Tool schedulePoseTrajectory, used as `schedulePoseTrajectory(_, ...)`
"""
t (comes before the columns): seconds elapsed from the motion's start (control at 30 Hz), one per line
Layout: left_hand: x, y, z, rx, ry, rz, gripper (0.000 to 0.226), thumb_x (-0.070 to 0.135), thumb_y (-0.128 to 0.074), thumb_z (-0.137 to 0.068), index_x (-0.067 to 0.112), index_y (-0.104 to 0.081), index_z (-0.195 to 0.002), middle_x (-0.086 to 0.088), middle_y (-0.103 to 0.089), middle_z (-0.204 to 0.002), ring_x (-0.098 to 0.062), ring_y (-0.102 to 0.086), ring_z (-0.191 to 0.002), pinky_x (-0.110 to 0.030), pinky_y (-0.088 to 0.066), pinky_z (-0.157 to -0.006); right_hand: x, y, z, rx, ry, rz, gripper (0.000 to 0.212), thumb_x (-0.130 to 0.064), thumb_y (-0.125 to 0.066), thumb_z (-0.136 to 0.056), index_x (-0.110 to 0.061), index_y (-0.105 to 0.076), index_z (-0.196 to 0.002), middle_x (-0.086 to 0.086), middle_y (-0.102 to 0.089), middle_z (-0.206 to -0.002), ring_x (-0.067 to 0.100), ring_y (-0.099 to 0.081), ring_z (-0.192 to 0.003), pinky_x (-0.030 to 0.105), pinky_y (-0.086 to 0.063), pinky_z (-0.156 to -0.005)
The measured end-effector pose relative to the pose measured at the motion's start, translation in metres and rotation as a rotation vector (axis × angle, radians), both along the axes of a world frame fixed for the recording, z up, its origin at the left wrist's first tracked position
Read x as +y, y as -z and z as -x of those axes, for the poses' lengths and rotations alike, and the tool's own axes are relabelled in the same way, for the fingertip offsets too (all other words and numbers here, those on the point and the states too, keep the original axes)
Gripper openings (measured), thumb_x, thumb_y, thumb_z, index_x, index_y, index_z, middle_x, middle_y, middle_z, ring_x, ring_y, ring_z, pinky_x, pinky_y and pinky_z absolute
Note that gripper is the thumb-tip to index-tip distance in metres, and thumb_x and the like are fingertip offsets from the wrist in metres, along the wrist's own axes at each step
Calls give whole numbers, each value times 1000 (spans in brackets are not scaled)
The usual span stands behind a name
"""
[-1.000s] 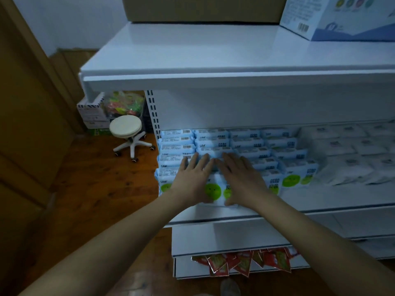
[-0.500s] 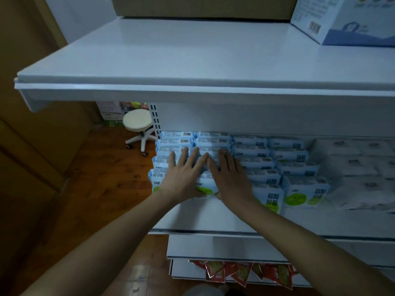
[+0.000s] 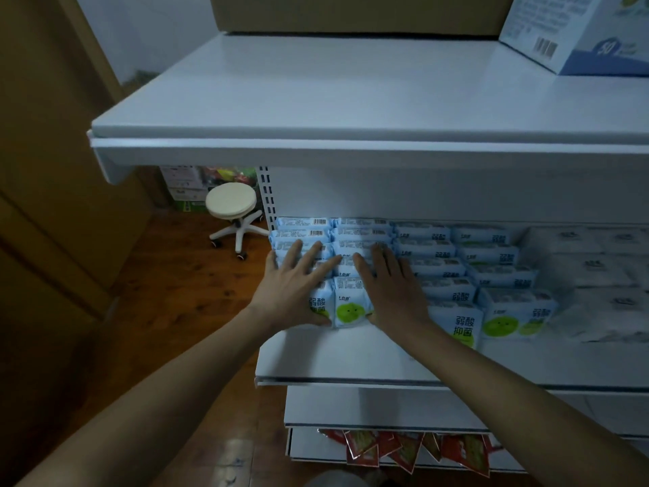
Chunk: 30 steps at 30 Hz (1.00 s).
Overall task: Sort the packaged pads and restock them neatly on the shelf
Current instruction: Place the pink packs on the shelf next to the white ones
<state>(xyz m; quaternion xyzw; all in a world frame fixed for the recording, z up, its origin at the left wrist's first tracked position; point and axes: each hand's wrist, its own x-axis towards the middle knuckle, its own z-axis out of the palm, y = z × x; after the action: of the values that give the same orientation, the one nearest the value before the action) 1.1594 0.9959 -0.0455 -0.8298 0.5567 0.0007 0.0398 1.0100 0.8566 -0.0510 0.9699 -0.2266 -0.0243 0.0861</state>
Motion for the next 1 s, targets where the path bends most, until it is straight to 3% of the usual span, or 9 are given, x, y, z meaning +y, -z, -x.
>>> schedulePoseTrajectory(0.27, 11, 0, -1, -3, 46, 3, 120, 91, -48, -63, 42, 21, -149, -2, 13, -163, -36, 14, -148, -75, 5, -109, 14, -18, 4, 80, 41, -51, 116, -39, -73, -84, -21, 18, -153, 14, 11, -163, 31, 7, -151, 48, -1, -121)
schedulePoseTrajectory(0.47, 14, -15, 11, 36, 122, 33, 117, 88, -48, -68, 39, 20, -150, -2, 13, -163, -31, 18, -148, -69, 11, -112, 27, -43, 23, 25, -1, -164, 121, -53, -74, -78, -24, 14, -155, 4, 14, -164, 23, 10, -151, 41, 4, -122)
schedulePoseTrajectory(0.57, 5, -26, 23, 45, 192, 63, 113, 87, -46, -71, 33, 8, -154, -2, 4, -164, -28, 11, -150, -63, 4, -116, 31, -56, 38, -82, -11, -261, 103, -50, -69, -84, -23, -1, -157, 0, -2, -165, 20, -5, -151, 35, -5, -121)
schedulePoseTrajectory(0.67, -4, -33, 39, 70, 258, 147, 105, 83, -49, -73, 29, -11, -155, 0, -14, -163, -23, -5, -150, -56, -3, -119, 29, -66, 55, -237, 16, -310, 57, -37, -57, -96, -23, -37, -148, 2, -43, -148, 22, -38, -134, 36, -37, -107)
schedulePoseTrajectory(0.73, -9, -32, 52, 153, 286, 263, 100, 80, -57, -70, 26, -32, -150, 1, -37, -154, -23, -28, -145, -53, -18, -118, 20, -67, 66, -285, 24, -290, 34, -30, -52, -100, -20, -57, -132, 4, -59, -126, 22, -50, -118, 37, -46, -90)
schedulePoseTrajectory(0.8, -17, -28, 62, 189, 317, 373, 92, 75, -63, -64, 21, -53, -138, -1, -57, -137, -25, -50, -130, -48, -36, -110, 10, -65, 77, -323, 23, -303, 26, -27, -52, -99, -18, -65, -119, 3, -63, -114, 21, -53, -110, 39, -48, -84)
schedulePoseTrajectory(0.87, -27, -27, 72, 170, 322, 359, 88, 73, -64, -66, 20, -55, -136, -1, -59, -134, -24, -53, -126, -41, -38, -109, -2, -62, 89, -334, 5, -311, 23, -26, -54, -98, -18, -67, -115, 2, -63, -111, 21, -54, -107, 39, -47, -82)
schedulePoseTrajectory(1.0, -44, -25, 93, 173, 285, 292, 87, 66, -66, -76, 22, -42, -146, 0, -46, -148, -21, -39, -138, -35, -27, -114, -28, -58, 114, -311, -32, -355, 22, -26, -55, -97, -18, -65, -115, 2, -62, -110, 21, -54, -106, 37, -48, -79)
